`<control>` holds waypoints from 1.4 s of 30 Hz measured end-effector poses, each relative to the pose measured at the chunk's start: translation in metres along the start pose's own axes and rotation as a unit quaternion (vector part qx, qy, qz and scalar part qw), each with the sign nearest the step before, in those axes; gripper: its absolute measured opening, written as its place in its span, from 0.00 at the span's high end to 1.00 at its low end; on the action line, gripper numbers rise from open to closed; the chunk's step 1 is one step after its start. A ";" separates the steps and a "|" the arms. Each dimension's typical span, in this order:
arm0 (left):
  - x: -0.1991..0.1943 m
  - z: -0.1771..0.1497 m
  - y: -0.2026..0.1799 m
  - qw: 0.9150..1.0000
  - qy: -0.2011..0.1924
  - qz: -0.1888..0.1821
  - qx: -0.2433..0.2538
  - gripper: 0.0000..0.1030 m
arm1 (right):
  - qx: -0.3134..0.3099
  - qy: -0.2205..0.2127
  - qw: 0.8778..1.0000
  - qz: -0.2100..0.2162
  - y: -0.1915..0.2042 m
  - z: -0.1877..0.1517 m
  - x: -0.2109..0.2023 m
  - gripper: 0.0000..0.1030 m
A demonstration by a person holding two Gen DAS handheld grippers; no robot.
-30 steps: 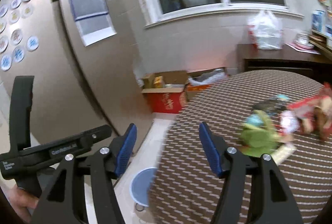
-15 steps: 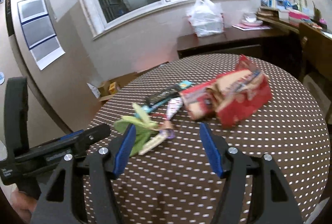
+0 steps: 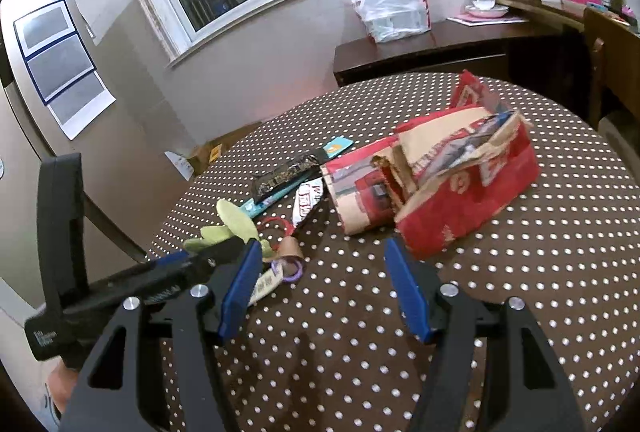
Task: Collect trash
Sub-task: 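Grasp the green plush plant with the left tool while the right tool grasps a white-red packet, then carry the plush plant and packet with both tools over the blue bin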
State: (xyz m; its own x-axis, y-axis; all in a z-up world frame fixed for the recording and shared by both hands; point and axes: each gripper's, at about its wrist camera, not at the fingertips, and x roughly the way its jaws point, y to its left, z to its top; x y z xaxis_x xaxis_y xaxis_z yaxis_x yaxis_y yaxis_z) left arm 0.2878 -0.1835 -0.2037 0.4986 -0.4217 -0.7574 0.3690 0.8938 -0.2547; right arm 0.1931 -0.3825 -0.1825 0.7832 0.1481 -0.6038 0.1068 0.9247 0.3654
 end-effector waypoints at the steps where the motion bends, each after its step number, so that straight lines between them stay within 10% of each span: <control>1: 0.000 0.001 0.002 1.000 -0.003 -0.006 -0.004 0.75 | 0.002 0.002 1.000 0.003 0.001 0.001 0.002 0.39; 2: -0.001 0.001 0.003 1.000 -0.005 -0.012 -0.006 0.93 | 0.002 0.004 1.000 0.005 0.002 0.002 0.004 0.39; 14: -0.076 0.011 0.035 0.991 -0.126 0.017 -0.042 0.94 | 0.000 0.053 0.998 0.012 0.025 0.018 0.057 0.40; 23: -0.097 0.009 0.072 0.982 -0.155 0.084 -0.068 0.94 | 0.009 0.062 0.998 -0.007 0.023 0.022 0.079 0.97; 32: -0.131 -0.003 0.092 0.976 -0.180 0.087 -0.084 0.94 | -0.035 0.006 0.999 0.026 0.068 0.020 0.027 0.98; 42: -0.193 -0.044 0.150 0.959 -0.198 0.170 -0.112 0.94 | -0.096 -0.001 0.989 0.116 0.168 0.003 -0.005 0.98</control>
State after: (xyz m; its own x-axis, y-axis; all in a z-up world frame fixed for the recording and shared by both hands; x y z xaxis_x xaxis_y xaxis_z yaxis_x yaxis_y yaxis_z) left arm 0.2126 0.0388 -0.1221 0.8354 -0.0852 -0.5430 -0.0229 0.9817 -0.1893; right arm 0.2089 -0.2293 -0.1158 0.7746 0.3634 -0.5177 -0.1941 0.9155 0.3523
